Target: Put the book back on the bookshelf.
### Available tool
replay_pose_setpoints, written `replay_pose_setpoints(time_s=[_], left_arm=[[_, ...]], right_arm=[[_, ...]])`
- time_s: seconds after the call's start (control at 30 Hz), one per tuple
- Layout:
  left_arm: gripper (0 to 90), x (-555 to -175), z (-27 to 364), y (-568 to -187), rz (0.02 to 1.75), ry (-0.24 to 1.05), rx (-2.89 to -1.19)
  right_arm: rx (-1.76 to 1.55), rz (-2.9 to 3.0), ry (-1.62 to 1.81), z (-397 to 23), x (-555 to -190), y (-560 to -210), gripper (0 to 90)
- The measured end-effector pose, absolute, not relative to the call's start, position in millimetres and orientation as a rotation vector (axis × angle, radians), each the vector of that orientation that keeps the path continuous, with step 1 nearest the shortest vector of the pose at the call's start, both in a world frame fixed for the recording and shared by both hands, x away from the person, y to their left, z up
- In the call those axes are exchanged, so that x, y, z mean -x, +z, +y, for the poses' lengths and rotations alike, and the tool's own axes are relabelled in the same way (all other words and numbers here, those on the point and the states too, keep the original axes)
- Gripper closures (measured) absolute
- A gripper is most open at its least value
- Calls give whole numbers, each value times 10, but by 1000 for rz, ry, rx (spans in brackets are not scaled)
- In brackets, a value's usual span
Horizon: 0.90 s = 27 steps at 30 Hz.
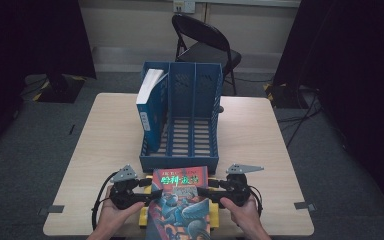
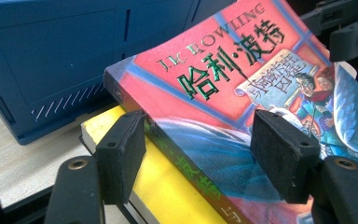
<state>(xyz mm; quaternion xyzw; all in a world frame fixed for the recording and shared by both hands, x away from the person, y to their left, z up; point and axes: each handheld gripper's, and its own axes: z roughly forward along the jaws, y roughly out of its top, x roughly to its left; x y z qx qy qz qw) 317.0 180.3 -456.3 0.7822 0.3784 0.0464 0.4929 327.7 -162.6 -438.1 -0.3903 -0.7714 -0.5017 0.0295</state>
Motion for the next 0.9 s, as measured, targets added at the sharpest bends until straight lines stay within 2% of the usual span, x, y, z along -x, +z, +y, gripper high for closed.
replay_pose_setpoints(time_s=[0.17, 0.57, 0.9], left_arm=[[346, -3166, 1803, -4571, 921, 112, -1888], [331, -3168, 1803, -4587, 908, 122, -1880], [325, -3159, 1794, -4603, 906, 139, -1864]], right_arm=[[1183, -2404, -1518, -1577, -3274, -4413, 429], [1216, -2457, -1537, -1399, -3624, -4424, 424], [1142, -2421, -1509, -1415, -3463, -4412, 484]])
